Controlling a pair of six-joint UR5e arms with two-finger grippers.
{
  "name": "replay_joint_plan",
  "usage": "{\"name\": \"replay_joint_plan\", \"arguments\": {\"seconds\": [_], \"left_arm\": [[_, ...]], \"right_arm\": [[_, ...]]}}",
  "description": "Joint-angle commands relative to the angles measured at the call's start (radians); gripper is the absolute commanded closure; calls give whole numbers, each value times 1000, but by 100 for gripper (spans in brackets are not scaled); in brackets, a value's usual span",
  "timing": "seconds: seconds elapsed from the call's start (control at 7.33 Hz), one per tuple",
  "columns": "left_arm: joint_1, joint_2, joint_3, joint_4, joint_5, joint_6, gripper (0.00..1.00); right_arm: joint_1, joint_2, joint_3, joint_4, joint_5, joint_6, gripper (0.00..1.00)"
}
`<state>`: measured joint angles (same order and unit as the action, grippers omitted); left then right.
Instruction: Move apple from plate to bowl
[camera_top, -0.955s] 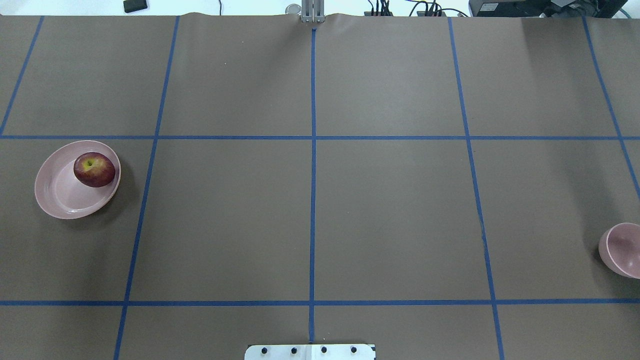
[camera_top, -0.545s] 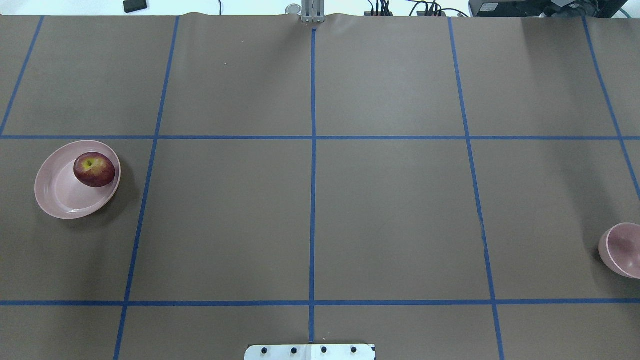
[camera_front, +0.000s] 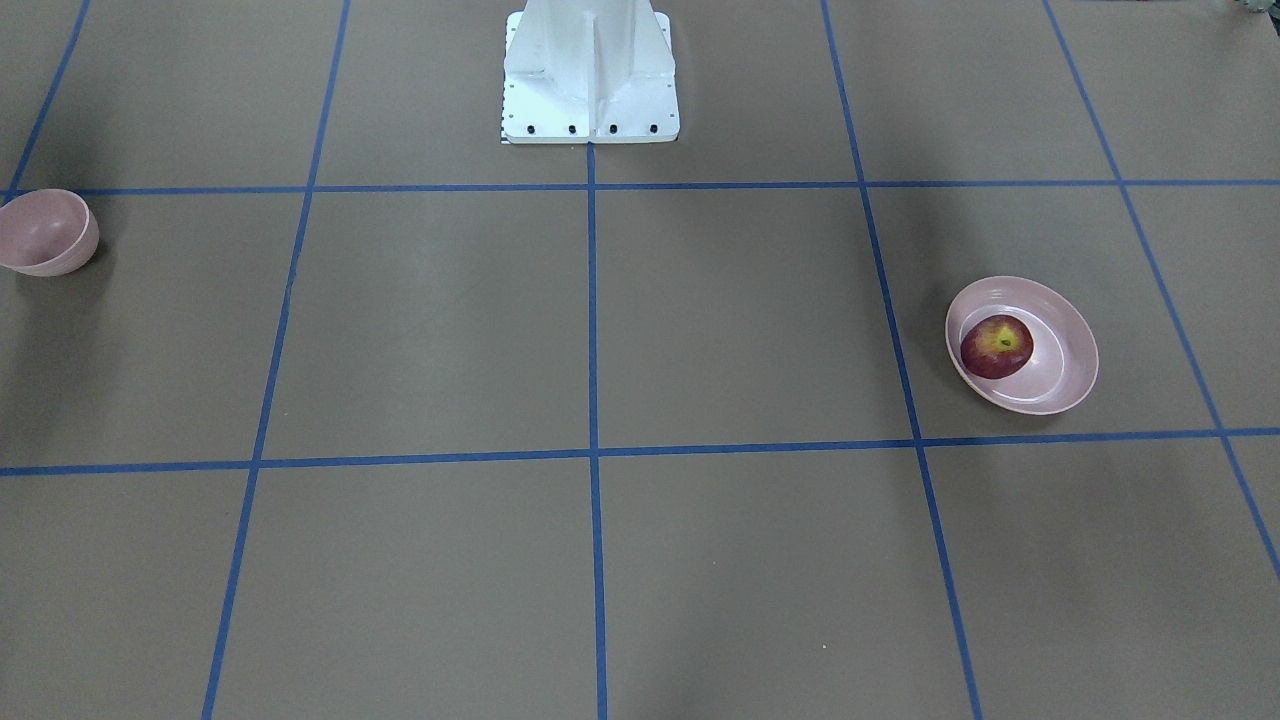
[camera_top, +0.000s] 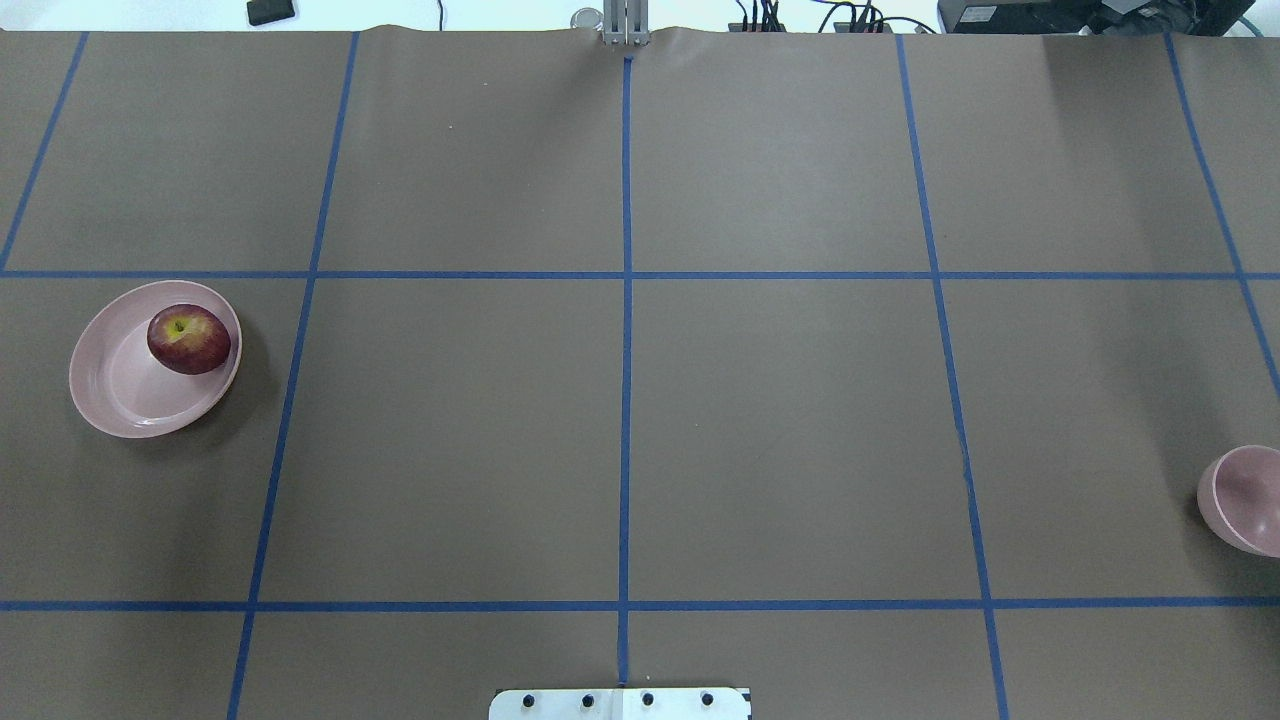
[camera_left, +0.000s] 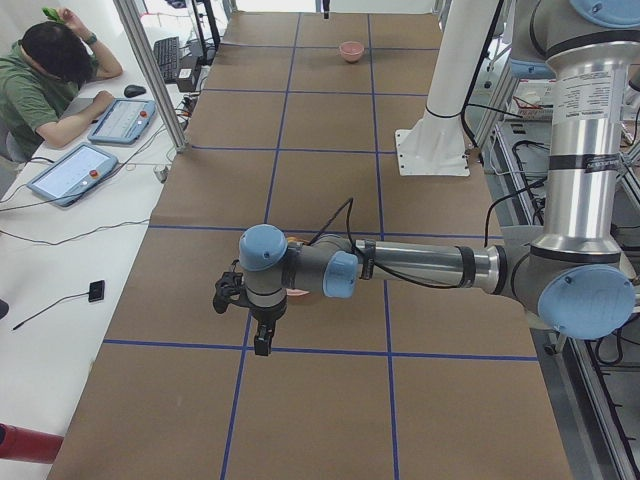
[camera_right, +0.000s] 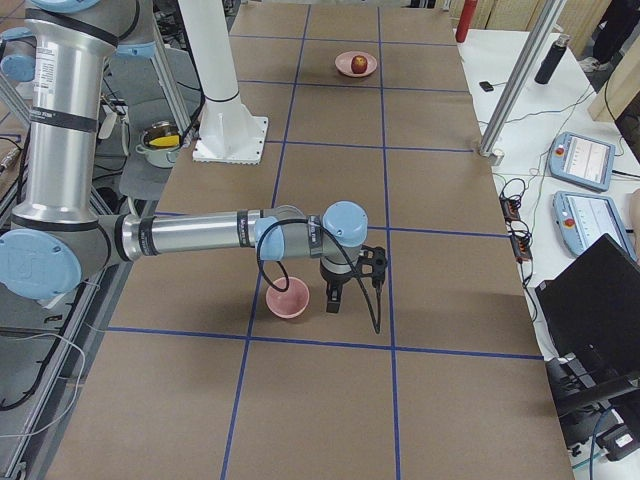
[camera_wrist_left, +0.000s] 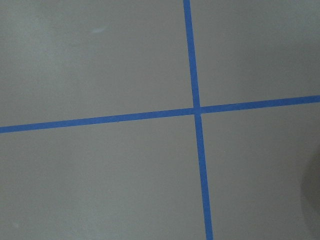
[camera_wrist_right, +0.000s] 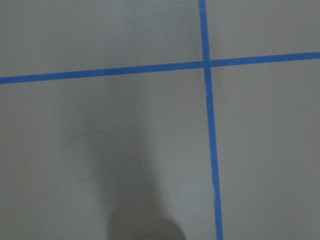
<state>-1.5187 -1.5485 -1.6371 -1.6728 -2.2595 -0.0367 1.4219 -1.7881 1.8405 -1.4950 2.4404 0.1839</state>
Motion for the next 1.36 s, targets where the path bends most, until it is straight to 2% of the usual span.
{"name": "replay_joint_plan", "arguments": {"seconds": [0.0, 0.27, 0.41, 0.82, 1.09, 1.23], "left_arm": [[0, -2, -1, -2, 0, 1, 2], [2, 1, 0, -48, -8, -6, 2], [2, 2, 8, -56, -44, -6, 2], [3, 2, 10, -56, -55, -6, 2], [3, 2, 10, -56, -128, -8, 2], [8, -5, 8, -56, -132, -23, 2]], "right_arm": [[-49, -146, -6, 234, 26, -3, 0], [-122, -154, -42, 242, 22, -4, 0], [-144, -154, -59, 242, 20, -35, 0], [-179, -146, -119, 240, 16, -107, 0], [-222, -110, -174, 242, 16, -107, 0], [-234, -103, -184, 242, 16, -107, 0]]}}
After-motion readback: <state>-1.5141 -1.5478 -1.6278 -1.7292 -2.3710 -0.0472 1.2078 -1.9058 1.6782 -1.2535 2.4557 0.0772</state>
